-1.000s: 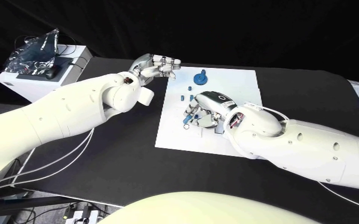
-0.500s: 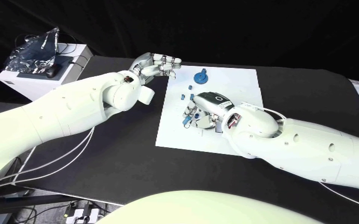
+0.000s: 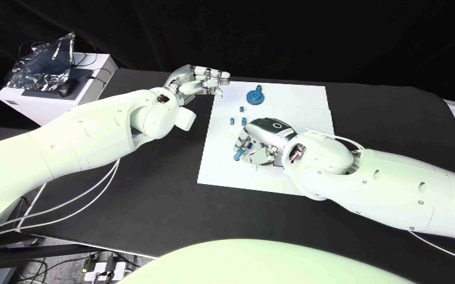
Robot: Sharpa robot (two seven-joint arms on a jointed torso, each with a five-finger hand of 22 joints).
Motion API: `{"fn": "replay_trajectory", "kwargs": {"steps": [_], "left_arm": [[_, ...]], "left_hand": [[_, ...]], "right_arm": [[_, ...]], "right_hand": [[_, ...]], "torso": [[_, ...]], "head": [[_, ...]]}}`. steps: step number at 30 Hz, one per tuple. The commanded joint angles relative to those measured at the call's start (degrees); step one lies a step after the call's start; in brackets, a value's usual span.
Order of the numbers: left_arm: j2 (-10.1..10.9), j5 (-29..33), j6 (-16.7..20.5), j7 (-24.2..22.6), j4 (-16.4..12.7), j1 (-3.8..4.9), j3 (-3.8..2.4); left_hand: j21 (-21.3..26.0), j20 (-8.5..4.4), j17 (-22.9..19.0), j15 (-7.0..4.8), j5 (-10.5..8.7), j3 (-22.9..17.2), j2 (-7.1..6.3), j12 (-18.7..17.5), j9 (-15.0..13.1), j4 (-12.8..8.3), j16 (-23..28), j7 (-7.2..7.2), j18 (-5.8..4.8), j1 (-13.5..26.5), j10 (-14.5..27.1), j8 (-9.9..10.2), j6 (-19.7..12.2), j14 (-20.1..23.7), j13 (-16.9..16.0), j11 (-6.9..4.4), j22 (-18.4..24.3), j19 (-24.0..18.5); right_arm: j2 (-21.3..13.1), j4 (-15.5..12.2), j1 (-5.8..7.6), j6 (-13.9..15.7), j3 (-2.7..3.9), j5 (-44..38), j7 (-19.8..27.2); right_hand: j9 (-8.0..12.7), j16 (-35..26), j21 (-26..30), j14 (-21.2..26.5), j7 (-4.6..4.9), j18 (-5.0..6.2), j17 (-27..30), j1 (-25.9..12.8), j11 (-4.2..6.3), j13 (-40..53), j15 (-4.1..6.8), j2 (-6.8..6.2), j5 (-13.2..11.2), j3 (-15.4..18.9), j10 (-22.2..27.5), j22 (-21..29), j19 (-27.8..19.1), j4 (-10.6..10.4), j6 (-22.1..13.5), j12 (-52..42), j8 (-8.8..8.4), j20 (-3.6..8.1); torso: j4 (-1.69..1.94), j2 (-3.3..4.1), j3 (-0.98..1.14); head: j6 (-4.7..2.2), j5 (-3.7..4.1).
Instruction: Assemble the parts on the task board
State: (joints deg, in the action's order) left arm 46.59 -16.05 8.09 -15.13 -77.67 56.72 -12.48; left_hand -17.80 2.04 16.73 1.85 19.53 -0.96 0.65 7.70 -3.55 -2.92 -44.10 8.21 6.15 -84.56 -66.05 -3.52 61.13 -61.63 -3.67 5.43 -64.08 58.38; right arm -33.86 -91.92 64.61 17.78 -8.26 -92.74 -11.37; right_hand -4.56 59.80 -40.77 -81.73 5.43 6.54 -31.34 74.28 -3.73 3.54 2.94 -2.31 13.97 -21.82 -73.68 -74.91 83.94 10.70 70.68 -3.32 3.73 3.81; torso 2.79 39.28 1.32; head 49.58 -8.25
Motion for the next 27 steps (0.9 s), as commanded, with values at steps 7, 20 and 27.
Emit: {"fn": "replay_trajectory", "kwargs": {"steps": [7,20,27], "left_arm": [[-0.04,0.31,-0.85,-0.28,-0.14,0.00,-0.06],[0.03,0.31,-0.78,-0.27,-0.22,0.01,-0.07],[-0.05,0.31,-0.83,-0.27,-0.20,0.01,-0.07]], "left_hand": [[0.18,0.15,0.07,0.05,0.06,-0.09,0.09,-0.23,-0.09,0.35,0.28,0.09,-0.27,0.13,0.17,-0.17,0.11,-0.33,0.07,0.22,-0.05,0.43],[0.18,0.15,0.07,0.05,0.06,-0.09,0.09,-0.23,-0.09,0.35,0.28,0.09,-0.27,0.13,0.17,-0.17,0.11,-0.33,0.07,0.22,-0.05,0.43],[0.18,0.15,0.07,0.05,0.06,-0.09,0.09,-0.23,-0.09,0.35,0.28,0.09,-0.27,0.13,0.17,-0.17,0.11,-0.33,0.07,0.22,-0.05,0.43]], "right_arm": [[0.38,0.50,-0.09,-2.64,-0.04,-1.77,-0.53],[1.22,1.76,-0.16,-2.38,-0.11,-2.98,-0.59],[2.05,2.27,-0.61,-1.68,-0.35,-2.07,0.71]], "right_hand": [[-3.49,-0.03,-0.08,0.22,0.15,0.63,0.06,0.07,2.11,0.04,0.38,1.62,0.03,-0.10,-3.44,-5.00,2.65,0.27,0.41,-0.12,0.07,0.29],[-3.49,-0.10,0.00,0.26,0.17,0.62,0.11,-0.02,2.08,0.04,0.36,1.64,0.06,-0.10,-3.35,-4.98,2.57,0.27,0.34,-0.11,0.05,0.27],[-3.13,-0.46,1.23,0.31,0.30,0.77,0.33,-0.57,1.73,0.00,0.09,0.88,0.60,0.97,-1.90,-4.71,2.39,-0.15,-0.58,-0.11,-0.10,0.12]], "torso": [[-0.02,-0.01,-0.01],[-0.03,0.03,-0.03],[0.12,0.01,0.01]], "head": [[0.07,0.00],[0.04,-0.01],[0.15,-0.05]]}}
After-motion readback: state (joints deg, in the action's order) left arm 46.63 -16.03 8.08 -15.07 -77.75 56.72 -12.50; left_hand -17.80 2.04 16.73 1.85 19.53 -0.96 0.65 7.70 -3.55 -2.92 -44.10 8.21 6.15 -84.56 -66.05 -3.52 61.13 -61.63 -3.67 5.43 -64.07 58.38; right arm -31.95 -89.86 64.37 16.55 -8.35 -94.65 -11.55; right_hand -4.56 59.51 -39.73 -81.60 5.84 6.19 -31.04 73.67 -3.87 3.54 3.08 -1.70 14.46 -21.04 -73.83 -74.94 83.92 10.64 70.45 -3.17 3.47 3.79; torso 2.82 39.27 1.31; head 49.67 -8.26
